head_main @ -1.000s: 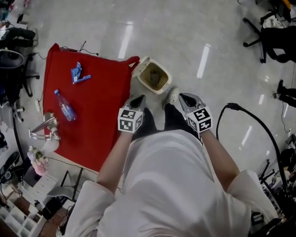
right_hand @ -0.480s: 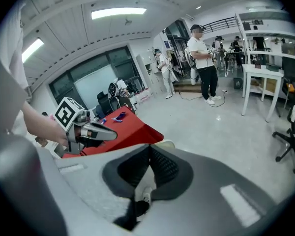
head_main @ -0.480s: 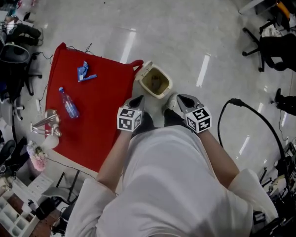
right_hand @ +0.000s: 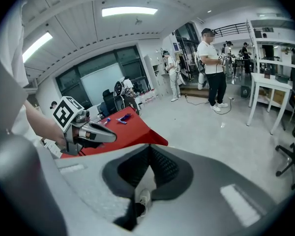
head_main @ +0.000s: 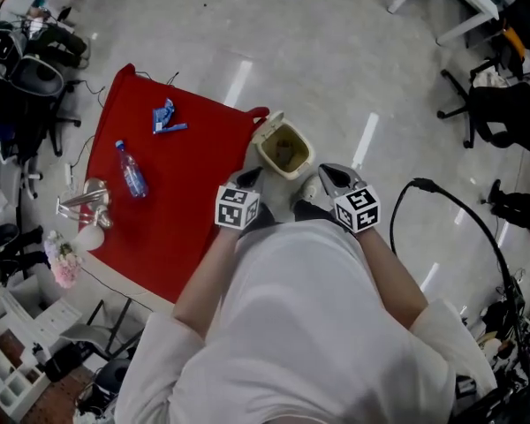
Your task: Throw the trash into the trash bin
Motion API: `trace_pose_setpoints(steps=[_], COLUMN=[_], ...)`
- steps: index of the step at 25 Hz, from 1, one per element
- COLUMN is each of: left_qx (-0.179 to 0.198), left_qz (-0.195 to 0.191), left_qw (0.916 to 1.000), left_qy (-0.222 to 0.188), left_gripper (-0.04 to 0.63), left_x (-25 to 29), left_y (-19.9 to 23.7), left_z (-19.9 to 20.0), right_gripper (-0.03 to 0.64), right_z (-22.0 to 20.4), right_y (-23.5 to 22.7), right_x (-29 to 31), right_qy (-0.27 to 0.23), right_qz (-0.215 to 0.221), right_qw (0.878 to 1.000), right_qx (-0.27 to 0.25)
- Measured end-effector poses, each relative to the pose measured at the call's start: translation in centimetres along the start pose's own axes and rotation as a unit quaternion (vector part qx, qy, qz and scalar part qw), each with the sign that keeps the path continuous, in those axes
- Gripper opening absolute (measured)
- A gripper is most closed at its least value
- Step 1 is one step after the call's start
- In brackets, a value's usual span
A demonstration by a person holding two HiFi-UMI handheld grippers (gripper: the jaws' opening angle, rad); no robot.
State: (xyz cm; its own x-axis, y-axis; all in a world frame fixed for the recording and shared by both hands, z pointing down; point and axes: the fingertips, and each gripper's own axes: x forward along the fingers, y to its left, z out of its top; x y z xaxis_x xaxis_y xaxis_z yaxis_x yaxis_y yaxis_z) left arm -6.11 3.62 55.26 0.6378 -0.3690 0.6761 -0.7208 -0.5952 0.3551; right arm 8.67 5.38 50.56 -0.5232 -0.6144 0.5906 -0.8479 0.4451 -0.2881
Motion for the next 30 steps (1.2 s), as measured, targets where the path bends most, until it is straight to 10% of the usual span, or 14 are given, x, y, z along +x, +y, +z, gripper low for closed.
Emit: trace_pose_setpoints(steps=[18,30], left_qx=[-0.063,-0.137], left_qz=[0.111,0.235], left_qw=[0.9908,0.9593], left_qy=[-0.046,-0.075], left_gripper=[0.042,0.081], left_x=[-9.2,-18.6], left_y=[7.7,17.6], left_z=[-1.6,-4.6], right_gripper=[0.002,0.002], right_z=[3.7,4.8], right_y=[6.2,11.5], right_x=[4.3,8.6], right_qy=[0.0,0.016], right_qz=[0.064,0.113], right_qw=[0.996,0.989], right_qx=[-0.064,-0.097])
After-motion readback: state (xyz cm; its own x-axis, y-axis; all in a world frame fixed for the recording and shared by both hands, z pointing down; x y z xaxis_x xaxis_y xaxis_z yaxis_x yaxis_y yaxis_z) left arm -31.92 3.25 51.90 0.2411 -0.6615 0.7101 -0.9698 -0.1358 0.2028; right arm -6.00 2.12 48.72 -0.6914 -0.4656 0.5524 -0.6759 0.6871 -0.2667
